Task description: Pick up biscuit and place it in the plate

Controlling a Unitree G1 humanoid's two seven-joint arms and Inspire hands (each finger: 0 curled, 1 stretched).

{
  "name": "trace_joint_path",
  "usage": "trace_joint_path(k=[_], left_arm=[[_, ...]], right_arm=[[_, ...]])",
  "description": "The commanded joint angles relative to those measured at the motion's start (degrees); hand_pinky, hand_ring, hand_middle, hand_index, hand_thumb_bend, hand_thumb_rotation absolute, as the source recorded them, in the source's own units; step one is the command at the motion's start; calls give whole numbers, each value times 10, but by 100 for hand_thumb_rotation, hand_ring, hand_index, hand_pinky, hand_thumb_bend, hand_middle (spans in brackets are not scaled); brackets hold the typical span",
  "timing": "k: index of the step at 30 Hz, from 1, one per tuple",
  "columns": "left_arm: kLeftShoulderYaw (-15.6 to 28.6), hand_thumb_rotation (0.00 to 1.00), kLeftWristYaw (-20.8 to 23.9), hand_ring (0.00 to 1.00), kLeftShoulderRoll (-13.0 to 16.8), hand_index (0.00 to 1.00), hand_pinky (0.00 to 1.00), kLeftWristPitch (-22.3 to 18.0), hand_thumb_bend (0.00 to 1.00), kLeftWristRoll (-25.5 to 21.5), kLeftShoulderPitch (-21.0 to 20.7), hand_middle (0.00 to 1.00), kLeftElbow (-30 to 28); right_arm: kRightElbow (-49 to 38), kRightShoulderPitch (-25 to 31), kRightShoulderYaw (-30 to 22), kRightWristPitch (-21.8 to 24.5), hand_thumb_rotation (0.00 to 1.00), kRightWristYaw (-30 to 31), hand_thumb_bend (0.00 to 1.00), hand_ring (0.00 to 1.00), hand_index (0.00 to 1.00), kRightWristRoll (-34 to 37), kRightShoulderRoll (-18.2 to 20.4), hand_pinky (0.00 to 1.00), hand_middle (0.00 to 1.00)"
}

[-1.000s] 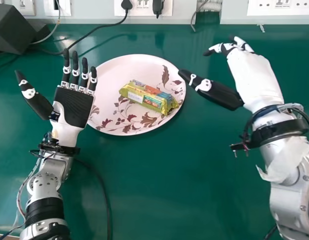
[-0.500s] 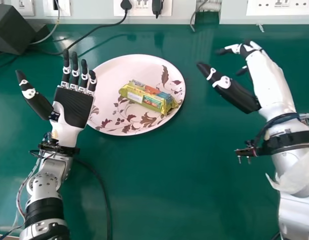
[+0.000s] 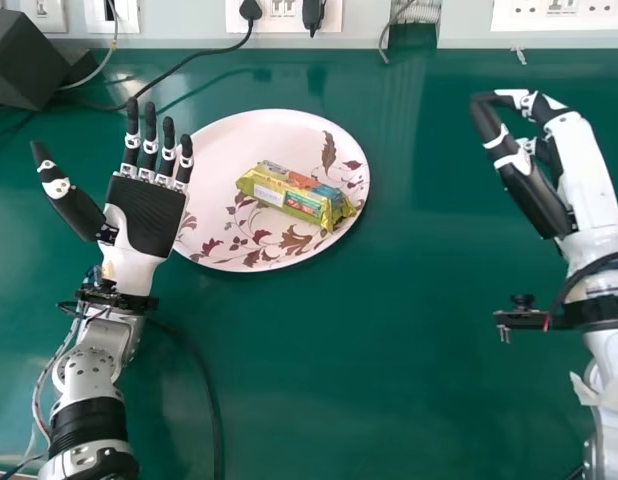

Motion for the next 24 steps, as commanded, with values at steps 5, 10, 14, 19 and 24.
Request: trace_joint_path(k=[5, 10, 14, 19, 24], left_arm=[[2, 84, 10, 72, -12, 86, 66, 1, 94, 13, 53, 80, 18], [1, 86, 4, 70, -10, 85, 63, 3, 98, 11, 52, 79, 21], [1, 88, 7, 68, -10, 85, 60, 1, 100, 11, 53, 77, 17], [2, 87, 5, 68, -7, 85, 60, 8, 98, 8, 55, 78, 16], [4, 83, 11, 71, -8, 86, 65, 8, 94, 7, 59, 80, 9]], right_arm=[[15, 20, -19, -45, 72, -8, 100, 69, 73, 49, -3, 54, 81], [27, 28, -26, -66, 70, -18, 98, 70, 73, 71, 2, 54, 82], [37, 33, -29, -85, 71, -22, 98, 69, 73, 91, 2, 53, 81], [63, 39, -36, -116, 70, -11, 98, 70, 74, 167, 12, 54, 83], [87, 48, -37, -144, 70, -12, 98, 69, 73, 220, 27, 53, 83]])
